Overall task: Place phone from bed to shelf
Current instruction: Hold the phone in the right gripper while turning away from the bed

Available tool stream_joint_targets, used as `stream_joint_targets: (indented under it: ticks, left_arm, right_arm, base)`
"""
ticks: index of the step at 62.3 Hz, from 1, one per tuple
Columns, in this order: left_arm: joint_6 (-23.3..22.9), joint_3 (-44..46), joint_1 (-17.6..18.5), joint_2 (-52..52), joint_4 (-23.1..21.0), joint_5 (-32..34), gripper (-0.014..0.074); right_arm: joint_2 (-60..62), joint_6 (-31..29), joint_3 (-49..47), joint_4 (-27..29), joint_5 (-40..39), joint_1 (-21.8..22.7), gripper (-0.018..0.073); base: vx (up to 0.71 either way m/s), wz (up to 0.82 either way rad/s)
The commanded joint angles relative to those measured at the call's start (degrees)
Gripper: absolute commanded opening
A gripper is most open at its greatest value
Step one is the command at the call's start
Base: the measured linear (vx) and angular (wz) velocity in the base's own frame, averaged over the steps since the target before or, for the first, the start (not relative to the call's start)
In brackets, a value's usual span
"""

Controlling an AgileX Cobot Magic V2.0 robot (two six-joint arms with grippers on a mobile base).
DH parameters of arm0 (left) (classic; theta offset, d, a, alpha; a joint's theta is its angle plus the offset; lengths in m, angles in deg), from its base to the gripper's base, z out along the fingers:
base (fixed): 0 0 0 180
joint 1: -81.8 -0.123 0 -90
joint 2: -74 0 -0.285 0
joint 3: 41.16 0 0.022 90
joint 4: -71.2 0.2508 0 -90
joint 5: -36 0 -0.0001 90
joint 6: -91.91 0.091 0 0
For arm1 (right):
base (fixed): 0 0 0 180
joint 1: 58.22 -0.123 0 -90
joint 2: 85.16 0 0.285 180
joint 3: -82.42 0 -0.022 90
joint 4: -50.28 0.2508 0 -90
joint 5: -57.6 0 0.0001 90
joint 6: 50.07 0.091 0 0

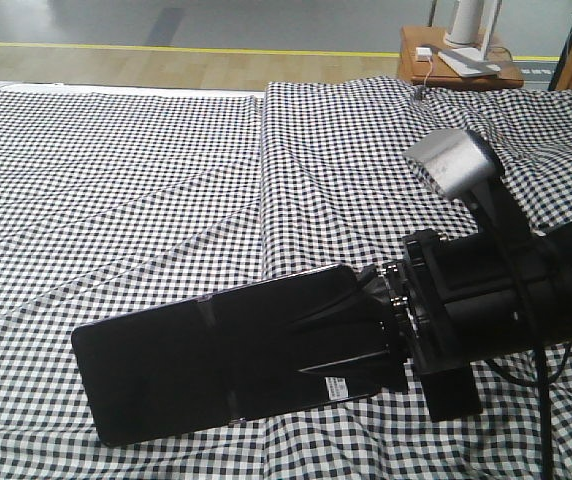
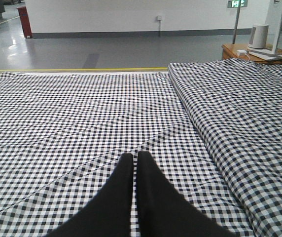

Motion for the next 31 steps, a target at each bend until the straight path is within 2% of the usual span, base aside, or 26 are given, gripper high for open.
stream_joint_targets:
  ticks: [1, 31]
  left_arm:
    - [-0.2, -0.1, 0.2, 0.3, -0.5, 4.3, 0.0001]
    - [-0.2, -0.1, 0.2, 0.3, -0.5, 4.3, 0.0001]
  right_arm:
    - [1.6, -0.7, -1.6, 5.5, 4.0, 0.1, -0.0001]
    - [1.6, -0.7, -1.6, 5.5, 4.0, 0.1, -0.0001]
  base:
    - [-0.03, 0.11]
    - [-0.03, 0.17]
